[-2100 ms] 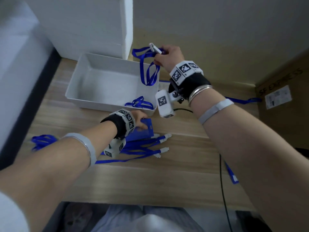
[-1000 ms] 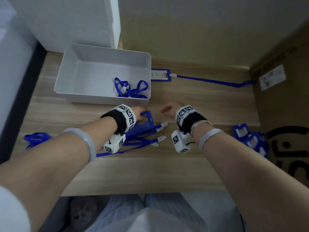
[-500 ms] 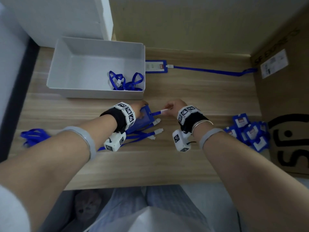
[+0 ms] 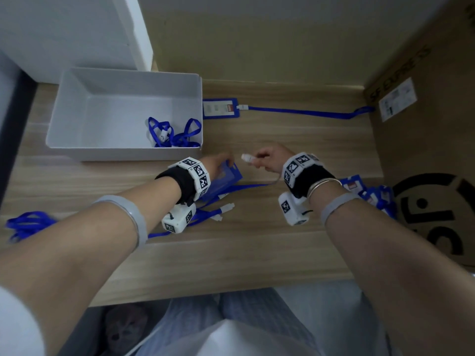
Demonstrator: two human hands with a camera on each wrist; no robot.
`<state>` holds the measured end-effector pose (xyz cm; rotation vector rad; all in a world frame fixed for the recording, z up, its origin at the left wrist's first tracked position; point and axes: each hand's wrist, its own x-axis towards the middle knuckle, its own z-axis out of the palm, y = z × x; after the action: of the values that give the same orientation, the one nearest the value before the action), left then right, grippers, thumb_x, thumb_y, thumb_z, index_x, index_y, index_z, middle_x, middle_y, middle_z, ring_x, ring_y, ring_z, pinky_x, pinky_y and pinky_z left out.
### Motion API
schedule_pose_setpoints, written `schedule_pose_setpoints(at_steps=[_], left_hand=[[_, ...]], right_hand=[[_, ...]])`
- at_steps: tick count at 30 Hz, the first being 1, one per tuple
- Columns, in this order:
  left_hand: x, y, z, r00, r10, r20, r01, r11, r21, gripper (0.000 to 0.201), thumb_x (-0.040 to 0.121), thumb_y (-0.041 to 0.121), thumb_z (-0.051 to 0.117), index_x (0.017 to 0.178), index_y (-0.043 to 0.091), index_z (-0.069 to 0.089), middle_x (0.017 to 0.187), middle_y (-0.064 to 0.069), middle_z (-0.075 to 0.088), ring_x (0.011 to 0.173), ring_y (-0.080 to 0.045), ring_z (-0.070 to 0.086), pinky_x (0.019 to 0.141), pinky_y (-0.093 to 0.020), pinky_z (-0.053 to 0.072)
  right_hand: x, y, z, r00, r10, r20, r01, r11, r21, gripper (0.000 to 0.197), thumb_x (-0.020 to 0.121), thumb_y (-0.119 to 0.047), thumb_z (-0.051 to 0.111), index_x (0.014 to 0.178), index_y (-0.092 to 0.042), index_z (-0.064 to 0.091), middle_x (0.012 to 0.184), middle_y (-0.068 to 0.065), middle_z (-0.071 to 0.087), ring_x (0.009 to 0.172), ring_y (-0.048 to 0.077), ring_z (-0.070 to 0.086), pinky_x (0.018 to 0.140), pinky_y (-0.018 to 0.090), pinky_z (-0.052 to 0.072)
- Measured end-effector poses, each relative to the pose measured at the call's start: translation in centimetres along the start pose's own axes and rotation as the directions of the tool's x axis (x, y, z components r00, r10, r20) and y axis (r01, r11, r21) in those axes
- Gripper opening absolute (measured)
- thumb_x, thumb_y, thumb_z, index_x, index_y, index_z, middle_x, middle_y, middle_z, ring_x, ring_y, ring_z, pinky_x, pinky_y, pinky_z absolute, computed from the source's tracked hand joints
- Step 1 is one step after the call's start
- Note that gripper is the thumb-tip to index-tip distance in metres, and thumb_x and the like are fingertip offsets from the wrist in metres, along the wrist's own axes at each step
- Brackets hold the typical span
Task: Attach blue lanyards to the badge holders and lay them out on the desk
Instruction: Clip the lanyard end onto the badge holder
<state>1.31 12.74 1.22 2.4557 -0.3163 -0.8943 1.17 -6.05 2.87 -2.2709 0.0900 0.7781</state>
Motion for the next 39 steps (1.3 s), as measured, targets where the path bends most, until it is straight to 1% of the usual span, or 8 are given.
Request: schedule_pose_setpoints(at_steps=[5, 9, 12, 20, 25, 30, 35, 39], left_hand=[[1.3, 1.9, 0.3, 0.983, 0.051, 0.179, -0.057, 0.998, 0.028, 0.032, 0.099, 0.02, 0.039, 0.111, -0.001, 0.061, 0.089, -0.011, 0.048, 0.083, -0.022, 0.045, 0.059, -0.019, 0.032], [1.8, 2.6, 0.6, 0.974, 0.077, 0.215, -0.104, 0.988, 0.116, 0.041, 0.095, 0.036, 0.044, 0.11, 0.002, 0.06, 0.093, -0.01, 0.047, 0.085, -0.022, 0.046, 0.074, -0.027, 0.034], [2.2, 2.9, 0.5, 0.972, 0.112, 0.207, -0.133, 0.987, 0.089, 0.031, 0.093, 0.027, 0.051, 0.107, 0.001, 0.062, 0.092, -0.006, 0.047, 0.086, -0.018, 0.045, 0.074, -0.026, 0.034], [2.5, 3.1, 0.0, 0.976, 0.14, 0.167, -0.14, 0.99, -0.017, 0.026, 0.089, 0.019, 0.058, 0.11, 0.006, 0.066, 0.112, -0.011, 0.063, 0.096, -0.018, 0.052, 0.082, -0.02, 0.032], [3.0, 2.9, 0.0, 0.969, 0.158, 0.19, -0.154, 0.987, -0.036, 0.025, 0.088, 0.019, 0.06, 0.105, 0.002, 0.067, 0.094, 0.0, 0.056, 0.095, -0.008, 0.044, 0.085, -0.019, 0.031], [3.0, 2.9, -0.4, 0.964, 0.159, 0.214, -0.155, 0.987, -0.035, 0.028, 0.088, 0.021, 0.06, 0.108, 0.003, 0.066, 0.097, 0.001, 0.052, 0.092, -0.013, 0.047, 0.079, -0.02, 0.033], [2.8, 2.1, -0.9, 0.954, 0.19, 0.232, -0.177, 0.981, -0.074, 0.016, 0.088, -0.001, 0.053, 0.095, 0.013, 0.056, 0.1, -0.002, 0.049, 0.094, -0.013, 0.045, 0.067, -0.013, 0.031], [2.7, 1.5, -0.7, 0.968, 0.222, 0.12, -0.196, 0.96, -0.201, 0.043, 0.082, -0.006, 0.058, 0.089, 0.028, 0.033, 0.097, -0.01, 0.045, 0.085, -0.019, 0.047, 0.063, -0.021, 0.041]], right_hand=[[-0.4, 0.1, 0.0, 0.986, 0.029, 0.165, 0.02, 0.959, -0.283, 0.024, 0.092, -0.03, 0.056, 0.1, -0.013, 0.071, 0.078, -0.004, 0.061, 0.07, 0.011, 0.053, 0.062, 0.021, 0.041], [0.0, 0.8, 0.3, 0.992, 0.005, 0.129, 0.02, 0.98, -0.196, 0.022, 0.09, -0.032, 0.059, 0.096, -0.014, 0.072, 0.085, -0.003, 0.065, 0.076, 0.012, 0.055, 0.075, 0.027, 0.047], [0.3, 1.2, 0.2, 0.991, -0.029, 0.132, 0.055, 0.979, -0.196, 0.019, 0.091, -0.027, 0.058, 0.096, -0.014, 0.071, 0.068, -0.009, 0.058, 0.06, 0.007, 0.047, 0.06, 0.02, 0.038], [0.9, 2.1, -0.3, 0.981, -0.1, 0.169, 0.124, 0.983, -0.138, 0.016, 0.092, -0.017, 0.055, 0.095, -0.009, 0.069, 0.07, -0.012, 0.056, 0.068, 0.009, 0.048, 0.072, 0.025, 0.039], [0.8, 2.2, -0.4, 0.978, -0.117, 0.173, 0.137, 0.984, -0.113, 0.017, 0.093, -0.015, 0.055, 0.099, -0.006, 0.068, 0.068, -0.013, 0.055, 0.06, 0.0, 0.044, 0.063, 0.016, 0.035], [0.8, 1.7, -0.1, 0.981, -0.045, 0.188, 0.055, 0.997, -0.047, 0.016, 0.09, -0.028, 0.058, 0.091, -0.014, 0.066, 0.077, -0.002, 0.054, 0.067, 0.009, 0.046, 0.067, 0.024, 0.037], [0.9, 2.2, -0.3, 1.0, 0.018, 0.002, -0.018, 0.985, 0.172, 0.018, 0.087, -0.021, 0.059, 0.069, -0.019, 0.057, 0.079, 0.004, 0.058, 0.053, 0.011, 0.045, 0.05, 0.021, 0.038], [0.7, 3.3, -0.5, 0.997, 0.07, -0.024, -0.06, 0.956, 0.286, 0.02, 0.085, -0.009, 0.055, 0.072, -0.022, 0.049, 0.072, 0.001, 0.065, 0.037, 0.011, 0.039, 0.043, 0.02, 0.032]])
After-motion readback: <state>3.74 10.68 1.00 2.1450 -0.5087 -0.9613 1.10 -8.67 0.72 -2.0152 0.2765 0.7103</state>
